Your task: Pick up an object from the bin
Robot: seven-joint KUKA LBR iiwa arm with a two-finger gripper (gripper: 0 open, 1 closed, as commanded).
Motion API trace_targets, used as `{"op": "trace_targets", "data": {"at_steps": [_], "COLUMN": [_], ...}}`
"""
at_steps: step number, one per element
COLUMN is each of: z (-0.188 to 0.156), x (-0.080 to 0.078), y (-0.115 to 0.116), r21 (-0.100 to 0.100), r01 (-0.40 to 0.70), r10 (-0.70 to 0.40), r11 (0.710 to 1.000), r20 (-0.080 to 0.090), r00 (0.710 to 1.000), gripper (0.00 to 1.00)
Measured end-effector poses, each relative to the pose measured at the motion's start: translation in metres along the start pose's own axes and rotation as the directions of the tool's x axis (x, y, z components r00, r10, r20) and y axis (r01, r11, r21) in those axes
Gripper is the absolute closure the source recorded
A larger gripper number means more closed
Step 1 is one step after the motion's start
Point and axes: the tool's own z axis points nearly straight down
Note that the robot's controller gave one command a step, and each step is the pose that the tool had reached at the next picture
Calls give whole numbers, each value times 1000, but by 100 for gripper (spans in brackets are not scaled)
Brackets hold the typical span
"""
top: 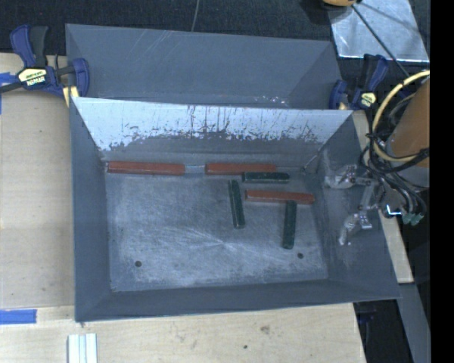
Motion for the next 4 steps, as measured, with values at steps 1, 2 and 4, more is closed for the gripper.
{"op": "trace_targets", "data": {"at_steps": [1,2,4], "z": [-4,37,102], "x": [-2,-33,-43], "y": [0,6,32], "r21": [2,4,3], "r01": [3,68,-55], "r10": [-3,-68,55], "r11": [1000,998,998], "r20": [8,13,25], "r00": [1000,998,998], "gripper": [0,0,100]}}
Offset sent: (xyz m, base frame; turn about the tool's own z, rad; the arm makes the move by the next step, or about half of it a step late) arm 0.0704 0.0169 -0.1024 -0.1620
